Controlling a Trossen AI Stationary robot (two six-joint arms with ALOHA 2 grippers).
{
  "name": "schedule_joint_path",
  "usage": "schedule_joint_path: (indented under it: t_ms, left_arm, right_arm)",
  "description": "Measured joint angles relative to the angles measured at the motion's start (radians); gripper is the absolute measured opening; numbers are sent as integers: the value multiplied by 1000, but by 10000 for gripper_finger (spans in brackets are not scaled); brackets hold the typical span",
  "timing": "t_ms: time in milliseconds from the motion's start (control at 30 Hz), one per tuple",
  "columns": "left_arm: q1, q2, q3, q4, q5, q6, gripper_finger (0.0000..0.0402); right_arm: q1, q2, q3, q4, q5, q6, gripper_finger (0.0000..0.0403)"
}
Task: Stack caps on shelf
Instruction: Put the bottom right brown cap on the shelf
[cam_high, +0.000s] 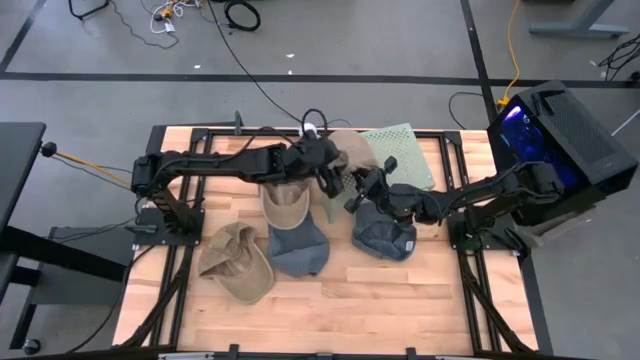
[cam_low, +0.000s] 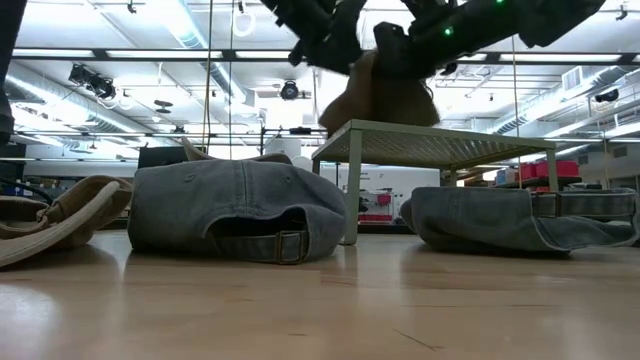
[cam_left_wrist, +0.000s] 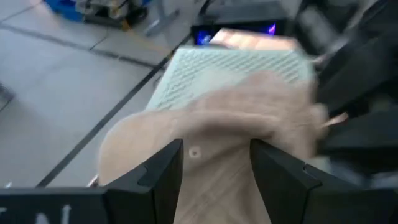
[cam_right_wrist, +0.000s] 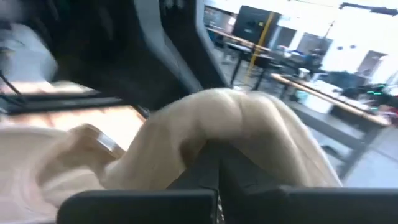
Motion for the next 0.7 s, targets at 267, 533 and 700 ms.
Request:
schedule_joint_path:
  t_ms: [267,533,700]
  left_arm:
    - [-13,3,-1,126,33,45,194]
    - [-19,3,-1,108,35,72,194]
    - [-19,-1,-1,104,35,97,194]
  right_arm:
    - [-1,0,0,-28,21,-14,0]
    - [13,-5,0,-114,76,24,0]
    - [19,-35,0,-236,99,124,0]
